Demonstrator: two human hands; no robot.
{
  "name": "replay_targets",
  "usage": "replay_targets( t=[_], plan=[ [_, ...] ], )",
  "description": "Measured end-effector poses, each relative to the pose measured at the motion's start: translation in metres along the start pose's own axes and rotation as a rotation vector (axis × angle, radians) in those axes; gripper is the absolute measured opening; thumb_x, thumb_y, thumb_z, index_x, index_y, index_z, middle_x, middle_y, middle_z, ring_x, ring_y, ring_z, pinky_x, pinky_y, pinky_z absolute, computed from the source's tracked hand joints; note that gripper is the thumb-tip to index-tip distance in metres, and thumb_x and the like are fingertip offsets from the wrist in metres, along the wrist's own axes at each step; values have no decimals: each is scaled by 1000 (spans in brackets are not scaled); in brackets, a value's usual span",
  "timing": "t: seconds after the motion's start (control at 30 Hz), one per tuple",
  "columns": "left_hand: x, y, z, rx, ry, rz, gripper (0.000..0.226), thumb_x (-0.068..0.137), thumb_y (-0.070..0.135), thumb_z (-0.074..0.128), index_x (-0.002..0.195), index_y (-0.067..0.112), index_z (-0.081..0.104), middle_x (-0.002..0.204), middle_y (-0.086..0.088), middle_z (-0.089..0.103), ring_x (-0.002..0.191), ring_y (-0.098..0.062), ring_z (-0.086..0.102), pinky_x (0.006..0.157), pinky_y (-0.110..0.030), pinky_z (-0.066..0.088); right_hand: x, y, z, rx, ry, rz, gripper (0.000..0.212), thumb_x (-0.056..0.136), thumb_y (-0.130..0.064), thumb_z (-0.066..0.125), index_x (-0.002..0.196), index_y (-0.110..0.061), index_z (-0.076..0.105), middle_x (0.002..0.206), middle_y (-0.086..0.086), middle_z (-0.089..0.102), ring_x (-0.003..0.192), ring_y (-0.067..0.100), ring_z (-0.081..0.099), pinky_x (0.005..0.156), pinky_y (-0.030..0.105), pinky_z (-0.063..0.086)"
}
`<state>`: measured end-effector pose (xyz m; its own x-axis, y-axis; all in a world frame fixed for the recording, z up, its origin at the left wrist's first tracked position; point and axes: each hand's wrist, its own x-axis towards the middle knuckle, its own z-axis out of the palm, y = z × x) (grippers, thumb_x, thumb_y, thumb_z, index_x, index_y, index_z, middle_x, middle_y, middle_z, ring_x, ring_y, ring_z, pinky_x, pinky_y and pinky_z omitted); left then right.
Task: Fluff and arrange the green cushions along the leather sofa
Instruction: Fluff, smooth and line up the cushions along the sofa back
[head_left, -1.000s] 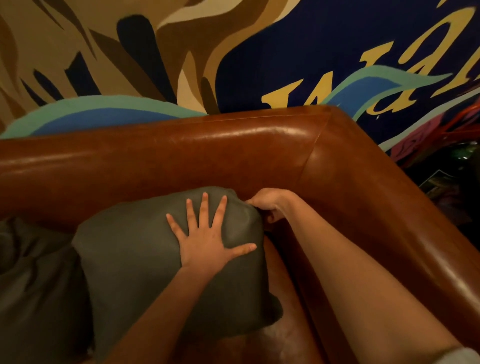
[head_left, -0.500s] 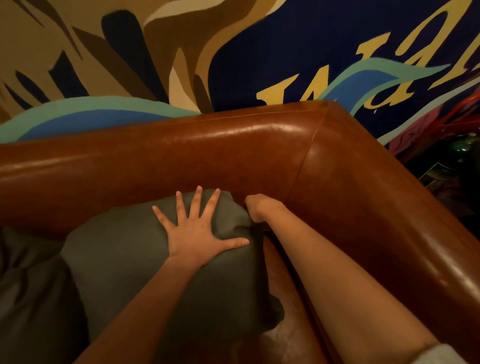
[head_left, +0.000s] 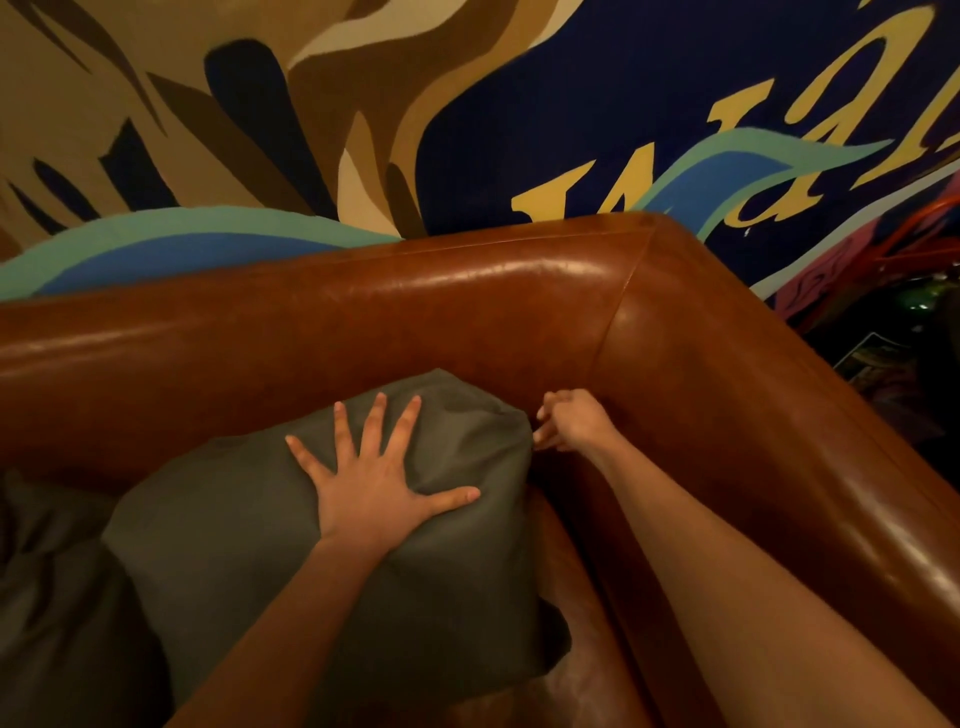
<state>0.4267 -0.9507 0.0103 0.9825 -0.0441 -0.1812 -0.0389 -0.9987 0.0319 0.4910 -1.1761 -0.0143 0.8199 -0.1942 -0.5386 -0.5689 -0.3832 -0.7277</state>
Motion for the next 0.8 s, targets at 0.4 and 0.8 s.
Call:
replay_targets(
  t=[0.4,0.8],
  plan=[
    [4,5,1,14,-7,-5,115,42,102,2,140,49,-24,158,9,-17,143,-31,-25,99,-74,-15,21,-20,16,-167,-43,-90,7,87,-3,66,84,-9,69,105,9,67,105,20,60,81,27,48],
    [7,2,-3,-1,-58,-24,111,47,100,9,141,50,-23,158,8,-18,142,-31,-25,100,-75,-14,14,-42,-16,-183,-261,-132,8,89,-16,64,90,-19,71,102,-1,64,97,13,55,72,26,47]
  ],
)
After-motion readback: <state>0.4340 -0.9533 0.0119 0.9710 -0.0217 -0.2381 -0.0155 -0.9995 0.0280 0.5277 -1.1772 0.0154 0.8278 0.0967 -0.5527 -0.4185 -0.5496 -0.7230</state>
